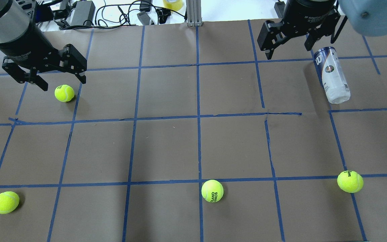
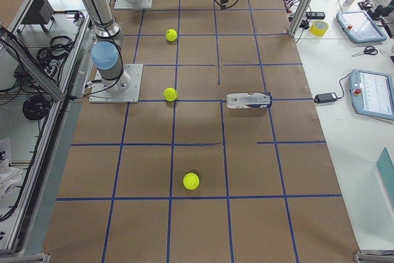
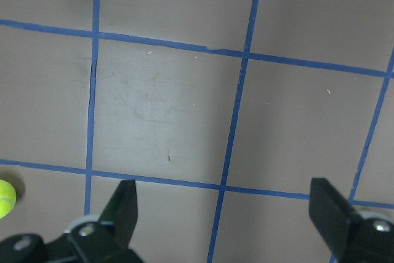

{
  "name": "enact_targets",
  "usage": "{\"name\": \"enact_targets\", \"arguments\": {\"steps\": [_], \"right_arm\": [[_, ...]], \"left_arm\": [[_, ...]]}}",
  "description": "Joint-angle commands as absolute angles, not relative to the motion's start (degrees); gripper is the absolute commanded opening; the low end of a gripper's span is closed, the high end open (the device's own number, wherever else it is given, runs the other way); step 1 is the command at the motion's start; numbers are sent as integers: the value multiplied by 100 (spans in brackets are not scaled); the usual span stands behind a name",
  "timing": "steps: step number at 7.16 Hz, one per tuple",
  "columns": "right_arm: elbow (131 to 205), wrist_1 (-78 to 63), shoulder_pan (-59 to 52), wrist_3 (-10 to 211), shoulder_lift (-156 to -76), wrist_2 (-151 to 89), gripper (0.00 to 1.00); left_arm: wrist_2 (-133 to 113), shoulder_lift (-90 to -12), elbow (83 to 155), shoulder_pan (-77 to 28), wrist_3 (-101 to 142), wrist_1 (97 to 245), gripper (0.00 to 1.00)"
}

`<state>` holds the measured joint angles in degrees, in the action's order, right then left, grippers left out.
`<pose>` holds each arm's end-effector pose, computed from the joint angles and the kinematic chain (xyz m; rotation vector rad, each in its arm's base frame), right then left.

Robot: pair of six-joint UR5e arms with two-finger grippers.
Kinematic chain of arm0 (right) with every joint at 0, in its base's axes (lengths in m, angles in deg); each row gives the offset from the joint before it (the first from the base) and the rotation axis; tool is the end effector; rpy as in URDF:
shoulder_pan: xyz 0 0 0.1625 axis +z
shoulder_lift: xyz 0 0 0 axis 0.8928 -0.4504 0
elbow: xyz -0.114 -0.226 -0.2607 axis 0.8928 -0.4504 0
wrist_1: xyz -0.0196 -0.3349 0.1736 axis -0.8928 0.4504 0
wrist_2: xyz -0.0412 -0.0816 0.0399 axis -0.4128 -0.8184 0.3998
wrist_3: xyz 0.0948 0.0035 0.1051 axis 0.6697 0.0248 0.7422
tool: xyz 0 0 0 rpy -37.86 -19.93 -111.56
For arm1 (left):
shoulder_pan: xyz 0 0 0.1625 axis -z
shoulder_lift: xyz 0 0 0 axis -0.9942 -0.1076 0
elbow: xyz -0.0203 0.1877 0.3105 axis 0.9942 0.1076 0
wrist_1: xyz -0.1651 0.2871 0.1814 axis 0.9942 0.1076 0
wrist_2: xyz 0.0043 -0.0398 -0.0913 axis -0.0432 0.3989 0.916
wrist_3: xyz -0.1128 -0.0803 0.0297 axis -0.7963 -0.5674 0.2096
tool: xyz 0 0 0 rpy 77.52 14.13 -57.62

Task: Lift up tennis ball bucket
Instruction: 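Move the right gripper down toward the upright white-and-blue ball tube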

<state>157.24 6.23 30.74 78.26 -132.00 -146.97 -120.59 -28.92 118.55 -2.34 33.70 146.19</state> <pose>0.1596 -0.4776 0.4178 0.2570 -3.0767 0.1216 -0.0691 -0.4529 0.3941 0.2659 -3.1146 0.0014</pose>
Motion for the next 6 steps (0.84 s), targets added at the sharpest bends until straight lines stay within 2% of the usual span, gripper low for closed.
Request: {"name": "enact_targets", "arguments": {"steps": [1, 6], "right_arm": [[15727, 585, 3064, 7815, -13163, -14706, 100], [15718, 568, 2731, 7771, -13145, -14679, 100]], "left_arm": [[-12053, -2894, 11859, -488, 3370, 14613, 100], [-12017, -2867, 11841, -349, 3370, 14639, 100]]}}
